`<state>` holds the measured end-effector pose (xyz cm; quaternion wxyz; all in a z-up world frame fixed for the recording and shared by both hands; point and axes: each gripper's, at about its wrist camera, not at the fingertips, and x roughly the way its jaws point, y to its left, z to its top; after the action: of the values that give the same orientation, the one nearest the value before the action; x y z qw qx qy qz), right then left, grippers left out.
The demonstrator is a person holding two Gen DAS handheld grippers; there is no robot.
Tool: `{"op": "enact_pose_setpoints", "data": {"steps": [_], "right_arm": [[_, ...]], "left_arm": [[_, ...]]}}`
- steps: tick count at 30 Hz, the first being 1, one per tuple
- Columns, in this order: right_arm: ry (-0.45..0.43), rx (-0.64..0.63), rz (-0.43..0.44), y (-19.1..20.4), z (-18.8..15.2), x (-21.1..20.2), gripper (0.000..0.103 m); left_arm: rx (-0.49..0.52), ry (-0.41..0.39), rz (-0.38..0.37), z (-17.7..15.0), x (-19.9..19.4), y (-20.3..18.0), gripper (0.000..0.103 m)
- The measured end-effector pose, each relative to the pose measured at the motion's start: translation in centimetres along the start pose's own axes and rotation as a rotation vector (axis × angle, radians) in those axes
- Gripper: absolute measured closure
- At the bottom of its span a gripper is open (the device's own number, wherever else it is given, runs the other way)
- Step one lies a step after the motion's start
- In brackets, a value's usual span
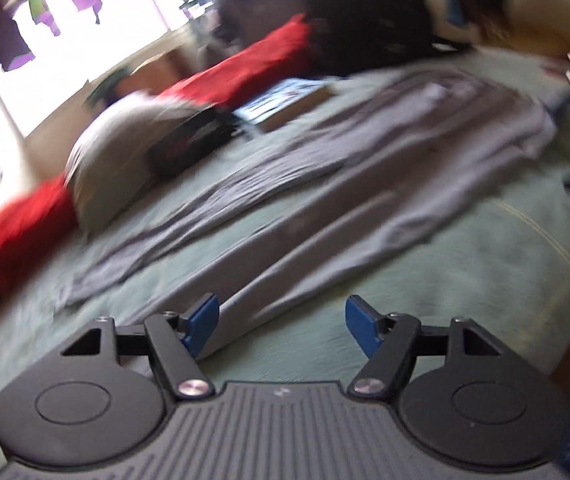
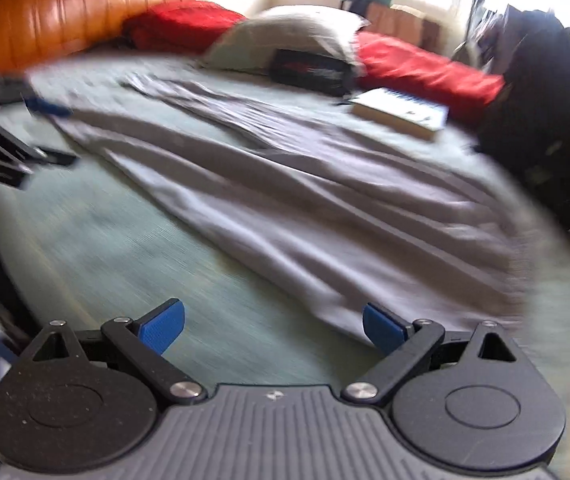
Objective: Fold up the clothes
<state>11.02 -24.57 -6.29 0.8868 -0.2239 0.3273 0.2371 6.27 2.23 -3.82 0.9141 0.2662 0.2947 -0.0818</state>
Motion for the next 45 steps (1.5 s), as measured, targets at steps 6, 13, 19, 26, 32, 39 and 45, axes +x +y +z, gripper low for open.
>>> {"op": "enact_pose_setpoints", "data": {"steps": [6, 13, 19, 26, 32, 39, 45], "right_arm": [[0.033, -0.305, -0.218, 1.0, -1.7, 1.7, 0.005], [0.01, -0.49, -0.246, 3.0, 0.2, 4.7, 0.004], [-0.042, -0.556, -0.253, 4.6, 3.0, 6.8, 0.003], [-0.055, -0.608, -0.244, 5.5, 3.9, 7.8, 0.004], [-0.002, -0.582, -0.267, 3.1, 3.0, 7.3, 0.004], [-0.028, -0.711, -0.271, 6.6, 3.9, 8.6, 0.02], [-0.048, -0.755, -0.255, 8.3, 3.1, 8.8, 0.047]], "left_arm": [[0.259, -0.005, 0.052, 0.8, 1.6, -4.8, 0.03], [0.405, -0.029, 0.068, 1.7, 3.9, -7.0, 0.027], [0.437, -0.057, 0.07, 3.4, 6.6, -7.3, 0.021], [0.502, -0.057, 0.078, 3.5, 7.5, -6.6, 0.021], [0.612, 0.053, 0.224, 0.3, 8.1, -2.5, 0.019], [0.822, 0.019, 0.279, 0.2, 9.6, -6.0, 0.043], [0.921, -0.024, 0.292, -1.9, 10.0, -9.1, 0.096]]}}
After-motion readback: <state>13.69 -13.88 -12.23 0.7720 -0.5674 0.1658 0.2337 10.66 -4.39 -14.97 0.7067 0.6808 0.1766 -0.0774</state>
